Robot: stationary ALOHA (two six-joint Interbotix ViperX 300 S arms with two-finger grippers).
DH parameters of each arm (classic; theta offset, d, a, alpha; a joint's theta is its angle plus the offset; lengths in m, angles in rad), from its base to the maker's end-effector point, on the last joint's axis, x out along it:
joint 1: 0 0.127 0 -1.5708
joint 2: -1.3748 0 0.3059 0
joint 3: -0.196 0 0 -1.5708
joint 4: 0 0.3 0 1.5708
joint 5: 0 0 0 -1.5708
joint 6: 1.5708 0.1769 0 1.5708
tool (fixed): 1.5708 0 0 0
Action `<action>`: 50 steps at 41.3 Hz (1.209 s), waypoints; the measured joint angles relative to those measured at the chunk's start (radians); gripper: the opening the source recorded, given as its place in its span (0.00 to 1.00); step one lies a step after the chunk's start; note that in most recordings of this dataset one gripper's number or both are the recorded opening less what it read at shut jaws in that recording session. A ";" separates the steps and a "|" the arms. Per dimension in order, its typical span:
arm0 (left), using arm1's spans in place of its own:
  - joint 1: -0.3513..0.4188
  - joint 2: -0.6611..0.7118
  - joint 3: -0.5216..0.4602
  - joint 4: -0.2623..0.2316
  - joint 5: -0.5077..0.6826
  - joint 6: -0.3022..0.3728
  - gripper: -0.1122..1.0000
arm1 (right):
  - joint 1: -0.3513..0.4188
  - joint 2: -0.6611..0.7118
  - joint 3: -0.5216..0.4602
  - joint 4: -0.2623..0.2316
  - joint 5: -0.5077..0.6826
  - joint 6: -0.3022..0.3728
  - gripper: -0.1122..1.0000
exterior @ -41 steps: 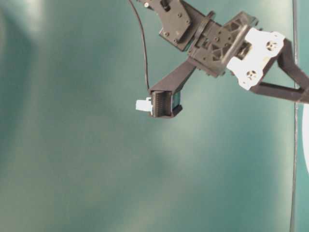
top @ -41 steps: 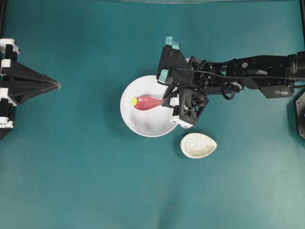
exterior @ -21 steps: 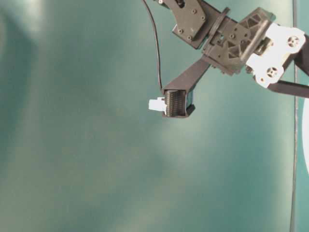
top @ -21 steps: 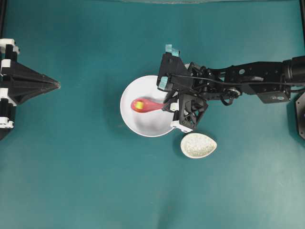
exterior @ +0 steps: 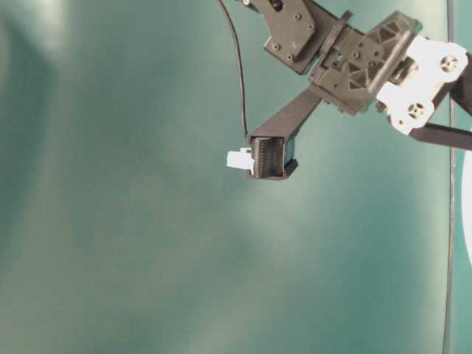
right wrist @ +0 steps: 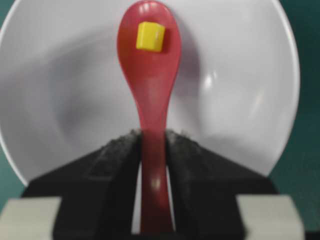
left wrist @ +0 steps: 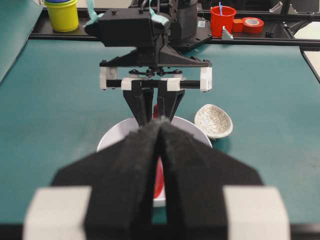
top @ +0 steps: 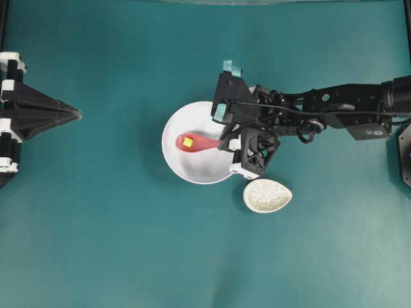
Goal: Scoop the yellow hexagonal prism block from the bowl with a spoon using the right arm.
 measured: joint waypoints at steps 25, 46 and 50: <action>0.000 0.000 0.000 0.000 -0.002 -0.002 0.10 | 0.000 -0.161 -0.006 -0.028 0.063 -0.006 0.31; 0.000 0.002 0.000 0.000 0.000 0.000 0.10 | -0.018 -0.403 -0.008 -0.092 0.133 -0.006 0.31; 0.000 0.002 0.000 0.000 -0.002 0.000 0.10 | -0.018 -0.425 -0.008 -0.103 0.133 -0.006 0.31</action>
